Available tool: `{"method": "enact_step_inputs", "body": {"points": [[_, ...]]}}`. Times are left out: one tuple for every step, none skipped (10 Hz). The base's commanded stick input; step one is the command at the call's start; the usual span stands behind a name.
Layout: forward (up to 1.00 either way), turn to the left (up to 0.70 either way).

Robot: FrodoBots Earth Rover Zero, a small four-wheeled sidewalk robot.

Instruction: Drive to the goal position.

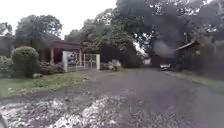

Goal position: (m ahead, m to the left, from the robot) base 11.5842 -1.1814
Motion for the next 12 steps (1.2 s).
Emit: {"method": "enact_step_inputs", "body": {"points": [[0.70,-0.35],[0.70,-0.35],[0.70,-0.35],[0.70,-0.35],[0.70,-0.35],[0.70,-0.35],[0.70,-0.35],[0.70,-0.35],[0.70,-0.35],[0.70,-0.35],[0.70,-0.35],[0.70,-0.35]]}}
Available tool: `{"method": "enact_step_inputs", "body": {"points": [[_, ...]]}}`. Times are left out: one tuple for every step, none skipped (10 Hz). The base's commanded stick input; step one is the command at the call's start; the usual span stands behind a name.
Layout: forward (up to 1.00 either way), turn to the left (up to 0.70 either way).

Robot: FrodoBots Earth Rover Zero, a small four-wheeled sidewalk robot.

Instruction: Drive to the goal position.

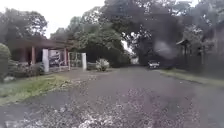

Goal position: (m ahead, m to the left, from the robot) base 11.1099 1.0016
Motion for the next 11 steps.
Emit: {"method": "enact_step_inputs", "body": {"points": [[0.70,-0.35],[0.70,-0.35],[0.70,-0.35],[0.70,-0.35],[0.70,-0.35],[0.70,-0.35],[0.70,-0.35],[0.70,-0.35],[0.70,-0.35],[0.70,-0.35],[0.70,-0.35]]}}
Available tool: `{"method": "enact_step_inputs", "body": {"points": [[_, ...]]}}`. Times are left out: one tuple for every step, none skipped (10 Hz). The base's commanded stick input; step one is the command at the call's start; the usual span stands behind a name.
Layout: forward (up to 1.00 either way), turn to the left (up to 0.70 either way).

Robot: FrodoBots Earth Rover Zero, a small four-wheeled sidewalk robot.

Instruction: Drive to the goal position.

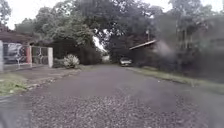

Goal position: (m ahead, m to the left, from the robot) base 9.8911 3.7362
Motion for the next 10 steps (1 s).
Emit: {"method": "enact_step_inputs", "body": {"points": [[0.70,-0.31],[0.70,-0.06],[0.70,0.00],[0.70,0.00],[0.70,0.00],[0.70,0.00],[0.70,0.00],[0.70,0.00],[0.70,0.00],[0.70,0.01]]}}
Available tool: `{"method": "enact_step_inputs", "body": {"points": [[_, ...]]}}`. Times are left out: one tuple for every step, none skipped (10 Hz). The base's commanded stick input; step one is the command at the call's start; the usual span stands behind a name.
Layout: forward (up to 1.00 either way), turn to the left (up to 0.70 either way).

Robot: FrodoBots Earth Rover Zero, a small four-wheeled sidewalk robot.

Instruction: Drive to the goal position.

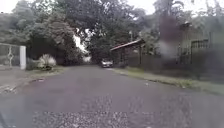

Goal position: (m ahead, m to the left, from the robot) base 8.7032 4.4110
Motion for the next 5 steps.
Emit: {"method": "enact_step_inputs", "body": {"points": [[0.70,0.19],[0.70,0.30],[0.70,0.35],[0.70,0.35],[0.70,0.35]]}}
